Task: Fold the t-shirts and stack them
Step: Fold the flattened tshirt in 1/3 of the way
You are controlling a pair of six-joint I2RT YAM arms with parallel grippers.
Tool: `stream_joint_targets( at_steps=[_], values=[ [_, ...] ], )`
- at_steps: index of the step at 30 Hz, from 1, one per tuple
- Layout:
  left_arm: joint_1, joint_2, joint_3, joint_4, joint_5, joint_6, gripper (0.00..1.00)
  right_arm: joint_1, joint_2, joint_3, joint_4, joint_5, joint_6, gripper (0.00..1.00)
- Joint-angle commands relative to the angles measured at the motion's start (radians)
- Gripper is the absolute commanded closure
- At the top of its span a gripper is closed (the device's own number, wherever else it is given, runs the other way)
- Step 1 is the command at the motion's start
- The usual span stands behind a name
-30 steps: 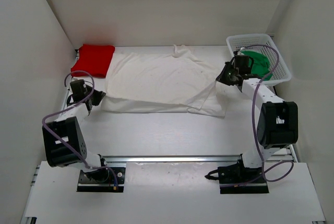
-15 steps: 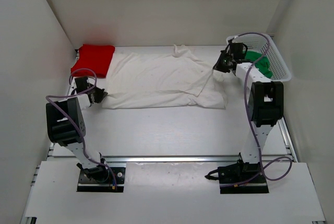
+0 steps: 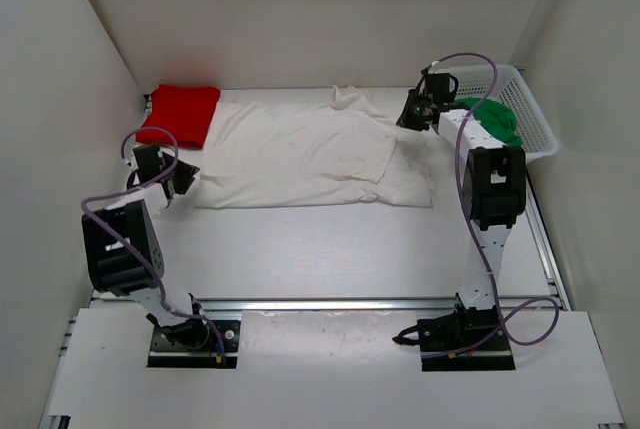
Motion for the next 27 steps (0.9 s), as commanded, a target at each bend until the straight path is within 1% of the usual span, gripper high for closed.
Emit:
stream_joint_targets(
  at_steps=[1, 3, 4, 6, 7, 8, 9, 10, 11, 13, 14, 15, 17, 20, 22, 26, 27],
  values=[
    [0.001, -0.177, -0.042, -0.004, -0.043, 0.028, 0.55, -0.001, -0.030, 0.035, 0.015, 0.008, -0.013, 0.86],
    [-0.029, -0.246, -0.121, 0.013, -0.068, 0.036, 0.54, -0.007, -0.091, 0.017, 0.001, 0.011, -0.005, 0.79],
    [-0.045, -0.287, -0.138, 0.010, -0.072, 0.037, 0.56, -0.010, -0.110, -0.024, 0.000, 0.010, -0.002, 0.79],
    [-0.046, -0.343, -0.222, 0.014, -0.068, 0.030, 0.60, -0.002, -0.266, -0.159, 0.093, 0.015, 0.021, 0.78],
    [-0.048, -0.352, -0.239, 0.016, -0.051, 0.014, 0.61, -0.002, -0.306, -0.278, 0.113, 0.033, 0.028, 0.79],
    [-0.036, -0.367, -0.291, 0.039, -0.017, -0.011, 0.62, -0.001, -0.394, -0.399, 0.168, 0.039, 0.051, 0.83],
    [-0.017, -0.367, -0.333, 0.054, 0.000, -0.021, 0.64, -0.001, -0.486, -0.527, 0.234, 0.033, 0.076, 0.92],
    [-0.010, -0.361, -0.353, 0.068, 0.024, -0.019, 0.63, -0.008, -0.527, -0.587, 0.265, 0.022, 0.096, 0.96],
    [0.003, -0.354, -0.362, 0.063, 0.024, -0.012, 0.63, -0.016, -0.608, -0.696, 0.299, 0.015, 0.119, 1.00],
    [0.012, -0.318, -0.370, 0.068, 0.024, -0.019, 0.61, -0.028, -0.735, -0.878, 0.398, 0.010, 0.172, 1.00],
    [0.010, -0.305, -0.373, 0.079, 0.044, -0.032, 0.61, -0.033, -0.751, -0.914, 0.399, 0.010, 0.183, 1.00],
    [0.013, -0.285, -0.381, 0.097, 0.047, -0.054, 0.58, -0.039, -0.798, -0.974, 0.412, 0.016, 0.202, 1.00],
    [0.020, -0.249, -0.379, 0.111, 0.055, -0.064, 0.56, -0.054, -0.844, -1.054, 0.417, 0.033, 0.215, 0.96],
    [0.024, -0.223, -0.382, 0.137, 0.043, -0.075, 0.54, -0.109, -0.891, -1.146, 0.411, 0.034, 0.220, 0.81],
    [0.024, -0.205, -0.375, 0.152, 0.043, -0.084, 0.52, -0.140, -0.906, -1.190, 0.405, 0.033, 0.214, 0.75],
    [0.007, -0.159, -0.356, 0.158, 0.027, -0.088, 0.57, -0.145, -0.899, -1.235, 0.420, 0.067, 0.205, 0.66],
    [0.001, -0.151, -0.350, 0.164, 0.021, -0.087, 0.60, -0.149, -0.874, -1.237, 0.438, 0.064, 0.205, 0.65]
  ],
)
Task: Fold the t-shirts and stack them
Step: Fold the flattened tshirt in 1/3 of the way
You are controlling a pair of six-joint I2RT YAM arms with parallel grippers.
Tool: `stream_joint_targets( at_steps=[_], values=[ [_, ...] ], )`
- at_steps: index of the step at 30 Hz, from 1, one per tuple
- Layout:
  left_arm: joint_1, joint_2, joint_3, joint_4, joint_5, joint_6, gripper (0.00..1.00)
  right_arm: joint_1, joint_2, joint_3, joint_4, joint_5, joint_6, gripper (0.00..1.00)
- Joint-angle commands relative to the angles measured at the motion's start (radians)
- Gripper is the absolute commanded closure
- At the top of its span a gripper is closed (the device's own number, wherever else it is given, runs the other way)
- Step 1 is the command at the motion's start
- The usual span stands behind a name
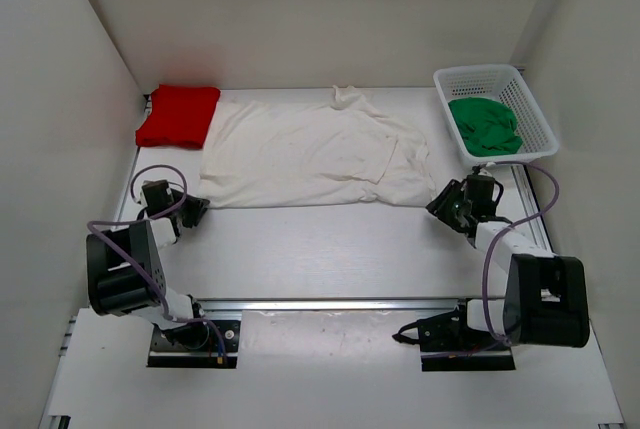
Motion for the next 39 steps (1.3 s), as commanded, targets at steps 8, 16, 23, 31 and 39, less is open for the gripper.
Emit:
stream_joint_targets(
  at_steps=[8, 16, 23, 31, 39],
  values=[
    [-0.030, 0.078, 0.051, 0.023, -0.032, -0.002, 0.80, -0.011, 0.185, 0.071, 0.151, -0.009, 0.005, 0.66],
    [-0.067, 0.104, 0.120, -0.040, -0.098, 0.035, 1.00, -0.038, 0.236, 0.122, 0.163, 0.010, 0.022, 1.00],
    [-0.082, -0.039, 0.060, -0.095, -0.144, 0.068, 1.00, -0.029, 0.064, -0.007, 0.068, 0.065, 0.065, 1.00],
    [0.025, -0.350, -0.108, -0.302, -0.069, 0.165, 1.00, -0.109, -0.368, -0.211, -0.171, 0.082, 0.093, 1.00],
    [0.067, -0.577, -0.170, -0.499, -0.009, 0.297, 0.66, -0.048, -0.686, -0.189, -0.403, 0.156, 0.097, 0.83]
  ],
)
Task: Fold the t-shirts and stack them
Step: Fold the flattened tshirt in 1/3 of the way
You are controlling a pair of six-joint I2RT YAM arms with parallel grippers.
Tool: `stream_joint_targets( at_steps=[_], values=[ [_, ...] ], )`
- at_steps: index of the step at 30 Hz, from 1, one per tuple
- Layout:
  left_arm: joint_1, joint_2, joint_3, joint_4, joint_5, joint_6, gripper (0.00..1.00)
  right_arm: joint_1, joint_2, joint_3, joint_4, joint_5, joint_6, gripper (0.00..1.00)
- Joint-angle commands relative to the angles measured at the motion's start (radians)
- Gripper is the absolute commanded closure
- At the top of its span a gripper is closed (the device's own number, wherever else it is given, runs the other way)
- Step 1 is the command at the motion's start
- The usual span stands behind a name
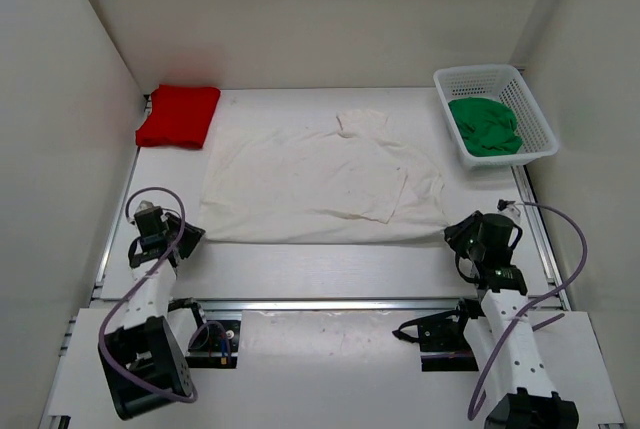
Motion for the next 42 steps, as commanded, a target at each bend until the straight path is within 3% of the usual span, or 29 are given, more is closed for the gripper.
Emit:
stream_joint_targets(
  at_steps=[1, 2, 3, 5, 7, 10, 12, 13, 15, 18, 23, 27, 37, 42],
  values=[
    [0.016, -0.084, -0.012, -0.089, 0.013, 0.061, 0.52, -0.019, -0.006, 0.054, -0.054, 0.002, -0.012, 0.78],
    [-0.002, -0.088, 0.009, -0.100, 0.006, 0.064, 0.47, -0.025, 0.007, 0.064, -0.064, -0.003, -0.023, 0.65],
    [-0.007, -0.101, 0.023, -0.103, -0.012, 0.061, 0.40, -0.016, 0.007, 0.091, -0.069, 0.022, -0.038, 0.58],
    [-0.008, -0.127, 0.080, -0.142, -0.033, 0.072, 0.31, 0.005, 0.007, 0.154, -0.103, 0.062, -0.076, 0.52],
    [-0.014, -0.134, 0.118, -0.146, -0.069, 0.093, 0.31, 0.016, -0.012, 0.195, -0.091, 0.055, -0.113, 0.47],
    [-0.123, -0.122, 0.109, -0.055, -0.050, 0.054, 0.47, 0.065, 0.074, 0.255, -0.045, -0.046, -0.152, 0.74],
    [-0.262, -0.063, 0.099, 0.040, -0.070, 0.012, 0.55, 0.192, 0.199, 0.260, 0.038, -0.086, -0.127, 0.95],
    [-0.301, -0.047, 0.097, 0.061, -0.101, -0.003, 0.57, 0.238, 0.234, 0.257, 0.058, -0.082, -0.130, 1.00],
    [-0.463, 0.028, 0.123, 0.117, -0.153, -0.011, 0.59, 0.397, 0.361, 0.268, 0.139, -0.011, -0.127, 1.00],
    [-0.577, 0.115, 0.157, 0.171, -0.188, -0.006, 0.59, 0.481, 0.505, 0.300, 0.227, -0.031, -0.129, 0.96],
    [-0.525, 0.165, 0.114, 0.262, -0.126, -0.025, 0.60, 0.496, 0.663, 0.315, 0.340, -0.068, -0.115, 0.74],
    [-0.470, 0.134, 0.045, 0.309, -0.099, -0.052, 0.60, 0.484, 0.717, 0.298, 0.384, -0.102, -0.086, 0.70],
    [-0.454, 0.149, -0.006, 0.360, -0.095, -0.062, 0.59, 0.449, 0.797, 0.324, 0.413, -0.134, -0.083, 0.75],
    [-0.458, 0.140, -0.003, 0.358, -0.087, -0.075, 0.59, 0.461, 0.838, 0.381, 0.390, -0.143, -0.092, 0.91]
  ],
)
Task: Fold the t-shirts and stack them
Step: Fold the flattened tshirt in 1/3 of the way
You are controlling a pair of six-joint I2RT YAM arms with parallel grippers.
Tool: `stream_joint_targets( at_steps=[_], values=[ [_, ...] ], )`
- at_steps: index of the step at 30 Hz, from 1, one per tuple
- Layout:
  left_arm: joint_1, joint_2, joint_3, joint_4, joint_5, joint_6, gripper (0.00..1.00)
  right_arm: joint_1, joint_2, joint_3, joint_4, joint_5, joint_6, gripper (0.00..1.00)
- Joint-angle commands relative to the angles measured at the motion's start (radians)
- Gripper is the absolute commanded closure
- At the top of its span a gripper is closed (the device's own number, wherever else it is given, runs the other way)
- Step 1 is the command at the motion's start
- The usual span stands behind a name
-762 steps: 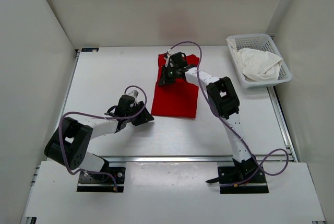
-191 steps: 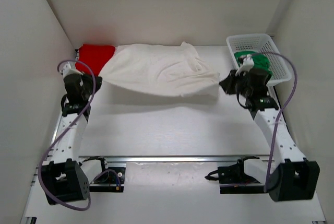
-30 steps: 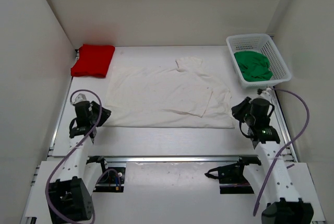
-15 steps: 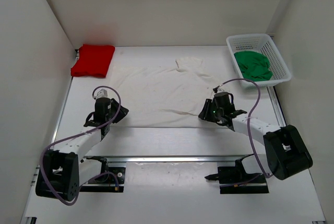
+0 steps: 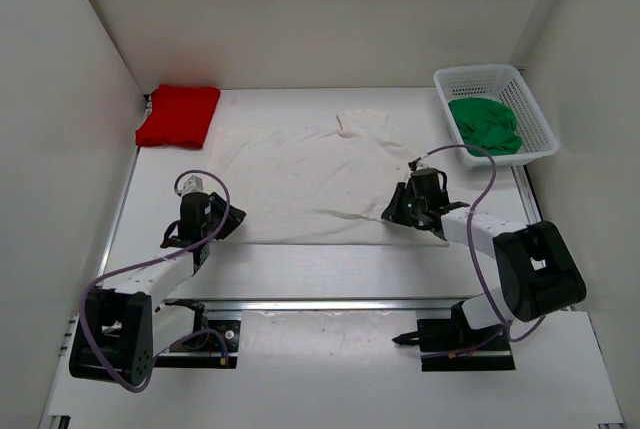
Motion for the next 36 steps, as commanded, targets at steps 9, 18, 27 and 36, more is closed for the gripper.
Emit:
stream_joint_targets(
  at_steps=[9, 18, 27, 36],
  values=[
    [-0.013, -0.020, -0.008, 0.037, 0.022, -0.025, 0.59, 0.043, 0.214, 0.342, -0.014, -0.018, -0.021, 1.00],
    [-0.022, -0.048, -0.019, 0.028, 0.020, -0.032, 0.59, 0.110, 0.414, 0.640, -0.141, 0.069, -0.084, 0.89],
    [-0.128, -0.066, 0.019, -0.001, -0.048, -0.009, 0.58, 0.161, 0.268, 0.518, -0.121, 0.116, -0.113, 0.74],
    [-0.264, 0.087, 0.042, 0.040, -0.059, 0.003, 0.59, 0.212, 0.050, 0.127, -0.064, 0.081, -0.079, 1.00]
  ],
)
